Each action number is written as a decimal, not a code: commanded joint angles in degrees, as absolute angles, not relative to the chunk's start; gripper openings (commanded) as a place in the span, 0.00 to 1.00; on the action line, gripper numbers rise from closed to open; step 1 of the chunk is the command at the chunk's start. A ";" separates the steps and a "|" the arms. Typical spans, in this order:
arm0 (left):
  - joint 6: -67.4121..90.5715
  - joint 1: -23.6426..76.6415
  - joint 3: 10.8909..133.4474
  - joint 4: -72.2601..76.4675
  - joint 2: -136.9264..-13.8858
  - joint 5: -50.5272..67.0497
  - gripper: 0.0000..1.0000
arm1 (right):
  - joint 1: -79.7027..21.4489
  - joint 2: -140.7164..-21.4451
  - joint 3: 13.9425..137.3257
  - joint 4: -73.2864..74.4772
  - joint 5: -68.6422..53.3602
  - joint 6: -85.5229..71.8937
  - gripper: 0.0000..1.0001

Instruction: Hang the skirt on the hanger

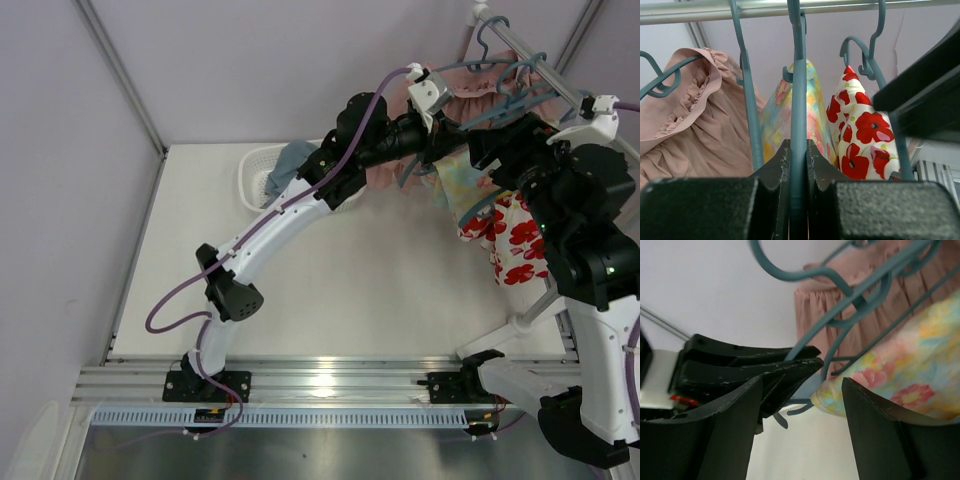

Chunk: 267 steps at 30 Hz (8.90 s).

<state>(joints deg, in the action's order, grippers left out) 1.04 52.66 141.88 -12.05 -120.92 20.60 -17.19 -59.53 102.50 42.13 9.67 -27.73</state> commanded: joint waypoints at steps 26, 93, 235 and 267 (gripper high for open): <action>1.58 54.49 142.82 -3.87 -119.35 23.47 0.00 | -16.96 -59.33 90.53 24.61 21.36 -45.26 0.61; -4.84 53.79 127.36 -6.33 -115.05 27.68 0.10 | -13.80 -60.38 96.68 22.06 28.65 -48.52 0.00; 18.35 52.91 70.60 -27.14 -51.55 -18.43 1.00 | -16.08 -46.50 89.91 38.94 -7.49 -28.59 0.99; 29.71 50.45 42.98 -36.23 -22.67 -31.38 0.99 | -30.48 -33.21 55.02 30.76 -29.45 -11.26 0.99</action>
